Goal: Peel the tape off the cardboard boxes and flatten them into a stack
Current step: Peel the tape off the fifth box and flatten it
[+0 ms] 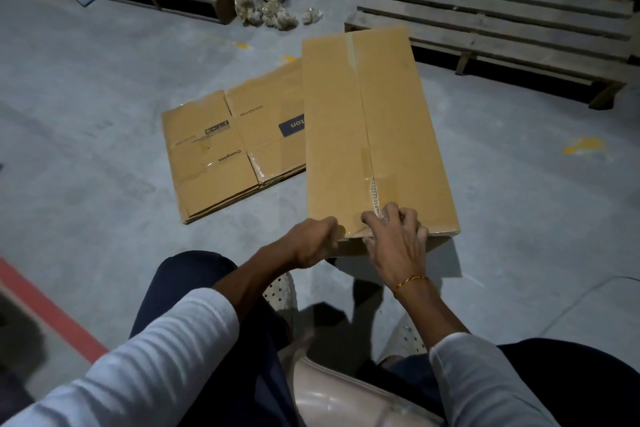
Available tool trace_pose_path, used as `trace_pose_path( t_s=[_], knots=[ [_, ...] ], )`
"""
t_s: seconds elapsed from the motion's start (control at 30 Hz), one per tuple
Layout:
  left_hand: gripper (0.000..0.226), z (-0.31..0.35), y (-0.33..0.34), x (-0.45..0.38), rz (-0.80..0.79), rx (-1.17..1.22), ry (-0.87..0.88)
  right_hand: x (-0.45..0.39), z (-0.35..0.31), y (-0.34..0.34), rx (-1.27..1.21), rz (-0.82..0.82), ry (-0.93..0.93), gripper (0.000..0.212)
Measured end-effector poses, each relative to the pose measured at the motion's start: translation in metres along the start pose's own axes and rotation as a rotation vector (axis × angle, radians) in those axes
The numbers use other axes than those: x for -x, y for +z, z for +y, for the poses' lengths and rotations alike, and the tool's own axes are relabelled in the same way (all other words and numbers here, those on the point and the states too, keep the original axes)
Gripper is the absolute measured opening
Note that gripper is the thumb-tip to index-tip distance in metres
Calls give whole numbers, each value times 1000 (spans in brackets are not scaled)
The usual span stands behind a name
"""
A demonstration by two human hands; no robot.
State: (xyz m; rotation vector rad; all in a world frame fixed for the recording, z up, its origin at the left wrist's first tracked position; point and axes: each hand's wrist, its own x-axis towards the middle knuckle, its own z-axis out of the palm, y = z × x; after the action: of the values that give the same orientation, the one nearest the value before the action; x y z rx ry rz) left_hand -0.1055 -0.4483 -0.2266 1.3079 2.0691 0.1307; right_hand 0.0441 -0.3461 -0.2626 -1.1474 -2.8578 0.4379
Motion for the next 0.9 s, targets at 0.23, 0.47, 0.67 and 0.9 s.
trace_pose_path(
  t_s=[0.23,0.47,0.67,0.9],
  knots=[
    [25,-3,-5,25,151,704,-232,-4,12,-7,-68,-46,8,42],
    [7,-16,-7,24,459,750,-510,3,11,-8,-77,-60,1,52],
    [20,-11,32,30,390,1055,-545,2,11,-6,-86,-63,-2,49],
    [47,-5,51,22,511,443,-215,1,14,-4,-52,-66,-2,49]
  ],
)
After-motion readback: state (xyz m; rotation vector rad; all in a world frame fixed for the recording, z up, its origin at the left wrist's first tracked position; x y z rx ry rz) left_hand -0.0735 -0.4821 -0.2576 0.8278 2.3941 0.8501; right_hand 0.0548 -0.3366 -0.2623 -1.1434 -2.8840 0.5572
